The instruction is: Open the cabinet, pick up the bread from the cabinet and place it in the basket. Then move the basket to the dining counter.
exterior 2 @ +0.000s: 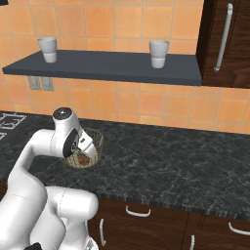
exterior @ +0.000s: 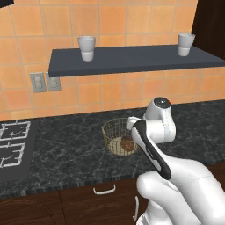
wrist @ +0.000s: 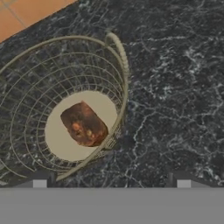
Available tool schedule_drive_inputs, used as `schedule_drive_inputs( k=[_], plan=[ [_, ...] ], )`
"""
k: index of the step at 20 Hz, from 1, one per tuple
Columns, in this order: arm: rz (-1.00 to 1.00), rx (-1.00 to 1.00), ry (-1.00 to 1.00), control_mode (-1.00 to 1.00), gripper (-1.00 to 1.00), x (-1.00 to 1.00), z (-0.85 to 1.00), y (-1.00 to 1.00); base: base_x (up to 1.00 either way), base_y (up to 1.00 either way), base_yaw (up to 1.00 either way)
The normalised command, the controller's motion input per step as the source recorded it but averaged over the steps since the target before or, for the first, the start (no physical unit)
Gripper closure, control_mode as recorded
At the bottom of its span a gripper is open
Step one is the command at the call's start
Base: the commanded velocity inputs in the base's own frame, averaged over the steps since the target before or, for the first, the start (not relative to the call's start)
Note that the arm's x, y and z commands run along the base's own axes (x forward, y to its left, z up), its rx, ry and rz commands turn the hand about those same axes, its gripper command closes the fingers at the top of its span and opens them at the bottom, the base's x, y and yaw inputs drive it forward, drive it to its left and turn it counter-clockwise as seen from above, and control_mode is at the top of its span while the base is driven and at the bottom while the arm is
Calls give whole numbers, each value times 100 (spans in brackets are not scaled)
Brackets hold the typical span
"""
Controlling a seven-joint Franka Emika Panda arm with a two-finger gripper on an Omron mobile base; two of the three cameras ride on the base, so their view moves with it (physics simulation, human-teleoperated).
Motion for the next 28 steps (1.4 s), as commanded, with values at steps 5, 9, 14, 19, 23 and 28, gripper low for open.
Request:
schedule_drive_inputs(
  k=[5, 9, 14, 19, 23, 28],
  plan=[
    [0, 7, 0, -100, -100, 0, 4, -22, 0, 0, 0],
    [0, 3, 6, -100, -100, 19, 0, -22, 0, 0, 0],
    [0, 2, 14, -100, -100, 41, 0, -1, 0, 0, 0],
    [0, 0, 7, -100, -100, 28, -4, -1, 0, 0, 0],
    [0, 0, 4, -100, -100, 17, -21, 0, 0, 0, 0],
    [0, 0, 4, -100, -100, 17, -40, 0, 0, 0, 0]
  ],
)
